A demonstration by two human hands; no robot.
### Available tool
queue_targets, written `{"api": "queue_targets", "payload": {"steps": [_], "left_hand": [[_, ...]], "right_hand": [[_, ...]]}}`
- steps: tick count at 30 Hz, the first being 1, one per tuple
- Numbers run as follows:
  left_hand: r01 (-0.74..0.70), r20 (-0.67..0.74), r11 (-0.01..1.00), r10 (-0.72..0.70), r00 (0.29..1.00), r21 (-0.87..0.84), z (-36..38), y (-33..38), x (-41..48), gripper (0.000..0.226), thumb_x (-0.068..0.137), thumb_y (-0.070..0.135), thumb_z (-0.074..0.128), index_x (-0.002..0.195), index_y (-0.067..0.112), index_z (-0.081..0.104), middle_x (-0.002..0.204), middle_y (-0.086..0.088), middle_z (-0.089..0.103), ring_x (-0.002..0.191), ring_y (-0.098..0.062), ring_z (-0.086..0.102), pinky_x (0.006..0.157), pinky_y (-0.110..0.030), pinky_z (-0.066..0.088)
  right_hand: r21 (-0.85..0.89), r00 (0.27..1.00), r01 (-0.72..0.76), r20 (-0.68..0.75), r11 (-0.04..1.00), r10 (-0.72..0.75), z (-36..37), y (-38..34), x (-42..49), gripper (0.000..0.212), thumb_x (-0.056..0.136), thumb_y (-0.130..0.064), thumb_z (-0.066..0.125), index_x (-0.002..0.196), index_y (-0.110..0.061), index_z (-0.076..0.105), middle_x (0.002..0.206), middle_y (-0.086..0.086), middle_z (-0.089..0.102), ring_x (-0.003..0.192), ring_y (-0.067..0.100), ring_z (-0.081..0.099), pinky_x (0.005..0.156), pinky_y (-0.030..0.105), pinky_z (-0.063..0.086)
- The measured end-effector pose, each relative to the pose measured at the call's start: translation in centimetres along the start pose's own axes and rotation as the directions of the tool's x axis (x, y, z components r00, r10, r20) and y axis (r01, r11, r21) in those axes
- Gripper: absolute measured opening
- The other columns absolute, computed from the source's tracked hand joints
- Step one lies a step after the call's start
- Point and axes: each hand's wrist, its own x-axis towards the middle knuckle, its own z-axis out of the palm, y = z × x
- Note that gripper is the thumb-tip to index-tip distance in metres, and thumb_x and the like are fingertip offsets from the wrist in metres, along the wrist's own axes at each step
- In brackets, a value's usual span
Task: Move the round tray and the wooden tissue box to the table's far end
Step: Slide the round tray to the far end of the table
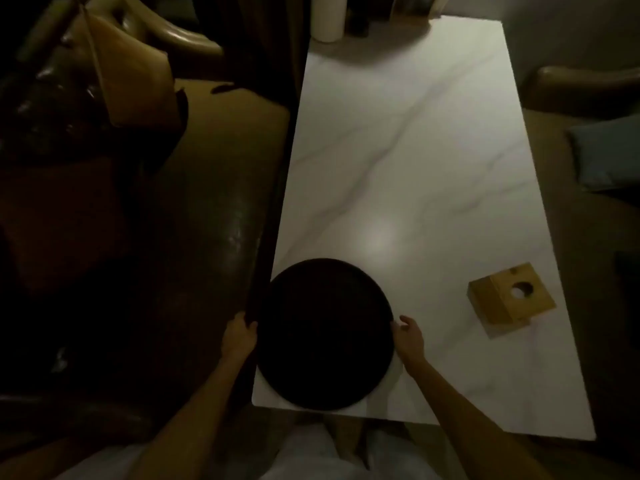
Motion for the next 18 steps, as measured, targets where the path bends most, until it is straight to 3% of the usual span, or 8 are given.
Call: {"api": "queue_targets", "payload": {"steps": [3, 6, 11, 18], "left_hand": [[0.035, 0.054, 0.999, -0.034, 0.998, -0.024, 0.1, 0.3, 1.1, 0.036, 0.099, 0.009, 0.047, 0.134, -0.003, 0.048, 0.131, -0.026, 0.057, 0.119, -0.039, 0.055, 0.102, -0.041, 0.043], [0.088, 0.093, 0.995, -0.084, 0.992, -0.040, 0.2, 0.1, 2.0, 0.037, 0.099, 0.006, 0.047, 0.135, -0.002, 0.048, 0.131, -0.026, 0.057, 0.118, -0.039, 0.055, 0.105, -0.044, 0.044], [0.221, 0.184, 0.960, -0.189, 0.965, -0.173, -0.5, 1.0, 2.5, 0.043, 0.099, 0.012, 0.050, 0.140, 0.001, 0.043, 0.137, -0.024, 0.051, 0.122, -0.040, 0.052, 0.106, -0.050, 0.045], [0.200, 0.181, 0.959, -0.164, 0.970, -0.200, -0.1, 3.5, 0.3, 0.050, 0.099, 0.020, 0.051, 0.143, 0.001, 0.037, 0.145, -0.023, 0.044, 0.128, -0.040, 0.047, 0.104, -0.052, 0.046]], "right_hand": [[-0.037, 0.992, -0.120, 0.029, 0.992, 0.121, 0.5, 0.4, 0.7, 0.046, 0.102, -0.016, 0.052, 0.139, 0.010, 0.050, 0.138, 0.031, 0.056, 0.125, 0.044, 0.055, 0.105, 0.048, 0.045], [-0.042, 0.980, -0.186, 0.061, 0.982, 0.188, 0.8, 1.0, 0.9, 0.041, 0.100, -0.013, 0.053, 0.138, 0.004, 0.054, 0.138, 0.025, 0.058, 0.125, 0.040, 0.056, 0.107, 0.049, 0.045], [0.013, 0.970, -0.228, 0.087, 0.974, 0.226, 0.4, 1.0, 1.4, 0.041, 0.099, -0.006, 0.053, 0.139, 0.003, 0.054, 0.138, 0.025, 0.058, 0.123, 0.041, 0.058, 0.107, 0.051, 0.047], [0.027, 0.964, -0.213, 0.166, 0.977, 0.206, -2.9, 0.0, 0.4, 0.041, 0.098, -0.001, 0.050, 0.138, 0.005, 0.056, 0.135, 0.025, 0.061, 0.118, 0.040, 0.060, 0.105, 0.050, 0.049]]}}
